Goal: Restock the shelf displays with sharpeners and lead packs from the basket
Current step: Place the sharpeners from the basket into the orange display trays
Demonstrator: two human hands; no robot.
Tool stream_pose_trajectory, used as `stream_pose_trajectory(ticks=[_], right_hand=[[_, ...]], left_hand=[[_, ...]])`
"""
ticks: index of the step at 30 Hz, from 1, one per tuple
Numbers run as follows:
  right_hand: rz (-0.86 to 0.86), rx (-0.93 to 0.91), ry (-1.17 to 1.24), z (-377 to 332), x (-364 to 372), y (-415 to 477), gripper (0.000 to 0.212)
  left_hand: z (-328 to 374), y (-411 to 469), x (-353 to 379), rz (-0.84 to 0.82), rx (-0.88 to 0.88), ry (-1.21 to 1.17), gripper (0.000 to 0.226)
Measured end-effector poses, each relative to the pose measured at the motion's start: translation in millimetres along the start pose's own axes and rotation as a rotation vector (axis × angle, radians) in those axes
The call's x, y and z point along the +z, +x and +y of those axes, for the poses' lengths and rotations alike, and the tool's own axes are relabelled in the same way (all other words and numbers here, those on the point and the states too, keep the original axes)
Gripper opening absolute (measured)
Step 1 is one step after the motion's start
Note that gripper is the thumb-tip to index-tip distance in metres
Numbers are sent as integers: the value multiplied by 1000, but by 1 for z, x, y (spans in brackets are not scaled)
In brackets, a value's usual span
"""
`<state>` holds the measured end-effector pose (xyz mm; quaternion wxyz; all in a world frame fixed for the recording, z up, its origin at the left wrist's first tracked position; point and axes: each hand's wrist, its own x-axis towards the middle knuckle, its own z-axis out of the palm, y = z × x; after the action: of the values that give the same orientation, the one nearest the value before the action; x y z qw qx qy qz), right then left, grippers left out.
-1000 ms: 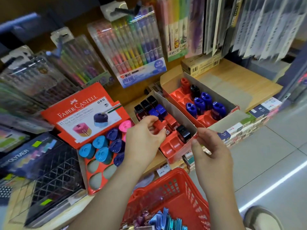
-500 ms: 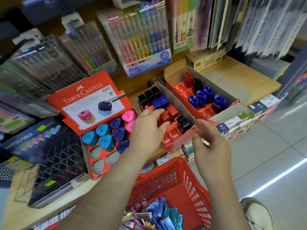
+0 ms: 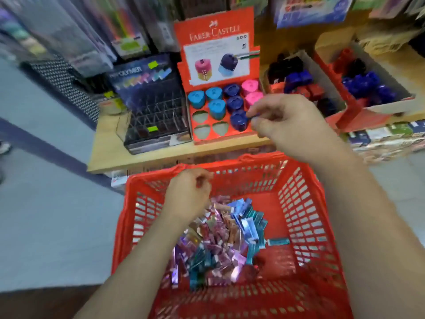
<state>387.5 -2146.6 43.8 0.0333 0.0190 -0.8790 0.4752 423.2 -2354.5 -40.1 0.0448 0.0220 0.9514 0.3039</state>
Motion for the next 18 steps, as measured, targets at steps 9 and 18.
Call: stream_pose_trajectory(ticks=[9, 18], right_hand=[[-584, 245, -236, 73, 135, -77, 21], [-885, 600, -203, 140, 216, -131, 31]], left_hand=[[-123, -73, 40, -306, -503, -61, 19], [-160, -93, 115, -804, -593, 140, 57]])
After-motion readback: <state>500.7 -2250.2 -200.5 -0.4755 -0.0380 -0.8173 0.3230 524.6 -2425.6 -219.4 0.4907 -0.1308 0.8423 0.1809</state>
